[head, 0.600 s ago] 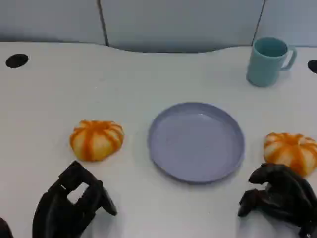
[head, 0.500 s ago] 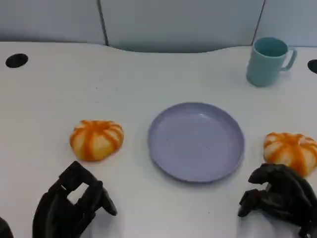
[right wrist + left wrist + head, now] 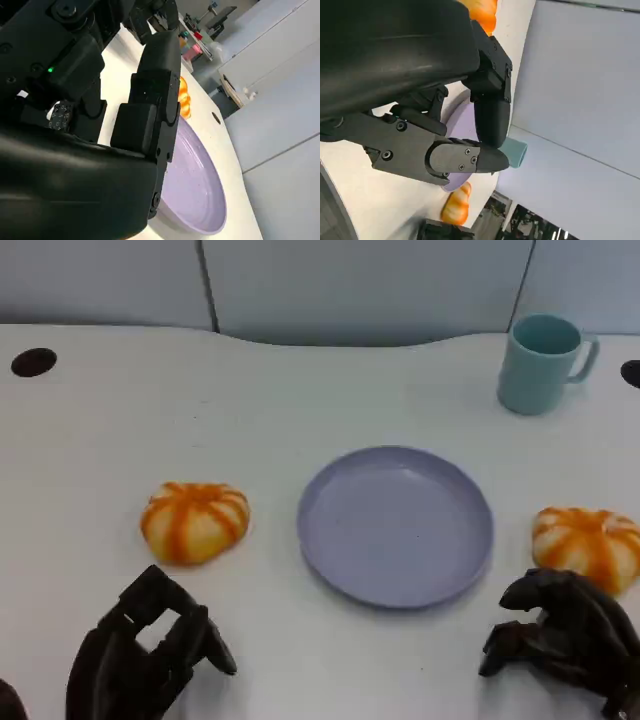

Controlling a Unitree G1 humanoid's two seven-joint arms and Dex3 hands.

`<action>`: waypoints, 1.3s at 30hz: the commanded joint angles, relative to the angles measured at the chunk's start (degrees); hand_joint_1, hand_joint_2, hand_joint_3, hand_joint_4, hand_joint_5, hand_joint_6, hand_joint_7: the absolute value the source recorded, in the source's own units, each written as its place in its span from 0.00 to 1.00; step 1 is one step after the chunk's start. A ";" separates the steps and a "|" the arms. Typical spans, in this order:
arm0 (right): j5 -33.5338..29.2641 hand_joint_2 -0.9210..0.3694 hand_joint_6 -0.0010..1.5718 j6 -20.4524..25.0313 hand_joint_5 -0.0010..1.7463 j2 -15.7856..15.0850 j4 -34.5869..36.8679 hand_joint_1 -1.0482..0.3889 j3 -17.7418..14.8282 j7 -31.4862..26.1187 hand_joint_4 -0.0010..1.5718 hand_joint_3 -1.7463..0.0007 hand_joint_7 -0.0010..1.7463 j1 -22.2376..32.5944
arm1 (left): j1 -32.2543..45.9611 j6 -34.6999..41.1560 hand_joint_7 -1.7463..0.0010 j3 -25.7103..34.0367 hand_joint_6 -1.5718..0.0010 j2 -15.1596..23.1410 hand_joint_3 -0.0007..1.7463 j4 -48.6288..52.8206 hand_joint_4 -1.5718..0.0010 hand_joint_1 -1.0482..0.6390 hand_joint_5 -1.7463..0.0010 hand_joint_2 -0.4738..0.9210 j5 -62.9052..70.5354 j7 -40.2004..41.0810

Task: Grasp the bread from the table and place it into the plate.

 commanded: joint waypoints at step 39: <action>0.27 0.45 1.00 -1.00 0.22 1.24 2.32 0.00 -0.22 0.05 1.00 1.00 0.10 0.59 | -11.58 0.75 1.00 -17.37 0.93 26.57 0.00 -19.76 0.99 0.26 0.98 0.89 92.53 29.98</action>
